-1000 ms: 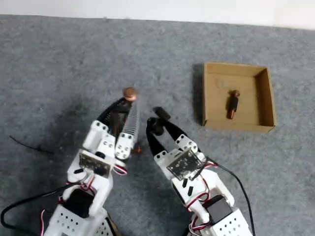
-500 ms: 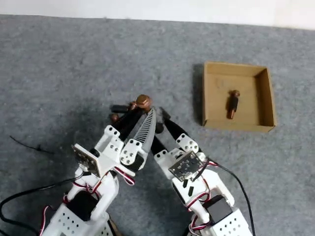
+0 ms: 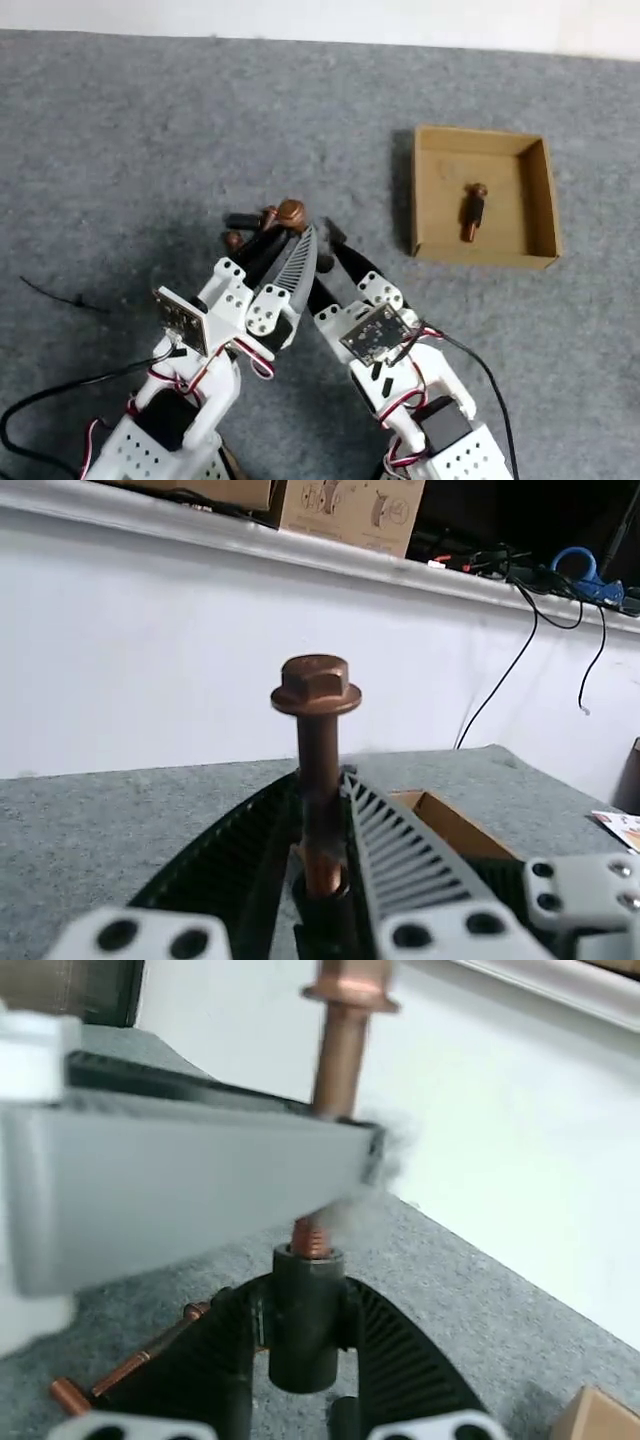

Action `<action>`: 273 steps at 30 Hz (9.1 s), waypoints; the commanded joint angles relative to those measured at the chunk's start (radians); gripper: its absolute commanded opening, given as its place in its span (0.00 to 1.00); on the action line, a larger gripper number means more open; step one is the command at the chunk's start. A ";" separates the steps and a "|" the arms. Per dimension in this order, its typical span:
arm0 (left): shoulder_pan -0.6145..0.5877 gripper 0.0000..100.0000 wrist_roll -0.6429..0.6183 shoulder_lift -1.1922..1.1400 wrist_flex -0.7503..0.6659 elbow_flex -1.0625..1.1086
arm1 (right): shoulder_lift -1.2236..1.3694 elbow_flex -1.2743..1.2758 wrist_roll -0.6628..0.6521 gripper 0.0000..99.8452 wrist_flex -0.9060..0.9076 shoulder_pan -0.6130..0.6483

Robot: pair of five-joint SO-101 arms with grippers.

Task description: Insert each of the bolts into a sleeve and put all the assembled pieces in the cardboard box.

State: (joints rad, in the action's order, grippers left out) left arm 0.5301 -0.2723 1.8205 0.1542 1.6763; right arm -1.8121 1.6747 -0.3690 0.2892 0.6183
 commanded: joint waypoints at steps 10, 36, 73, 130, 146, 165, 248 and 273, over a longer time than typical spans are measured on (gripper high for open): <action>0.044 0.01 -0.026 0.001 0.147 0.019 | -0.024 0.145 -0.003 0.00 -0.001 -0.027; -0.067 0.30 -0.153 0.007 0.249 0.010 | -0.024 0.145 -0.003 0.00 0.002 -0.077; -0.397 0.07 -0.410 0.005 0.224 -0.028 | -0.015 0.145 0.003 0.00 -0.002 -0.303; -0.688 0.02 0.038 0.001 0.301 0.019 | 2.078 -1.300 0.496 0.01 -0.193 -0.657; -0.688 0.02 0.038 0.001 0.301 0.019 | 1.882 -1.190 0.404 0.22 -0.159 -0.564; -0.688 0.02 0.038 0.001 0.302 0.019 | 1.405 -0.739 0.358 0.22 -0.157 -0.151; -0.430 0.02 0.146 -0.412 0.081 0.027 | 1.066 -0.487 0.123 0.00 -0.064 -0.205; -0.460 0.17 0.123 -1.406 0.095 -0.484 | 1.067 -0.487 0.123 0.00 -0.065 -0.205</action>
State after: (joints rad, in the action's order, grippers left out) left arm 0.0852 -0.1419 0.4411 0.2493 1.2543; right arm -0.7089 1.1945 -0.2386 0.2555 0.4219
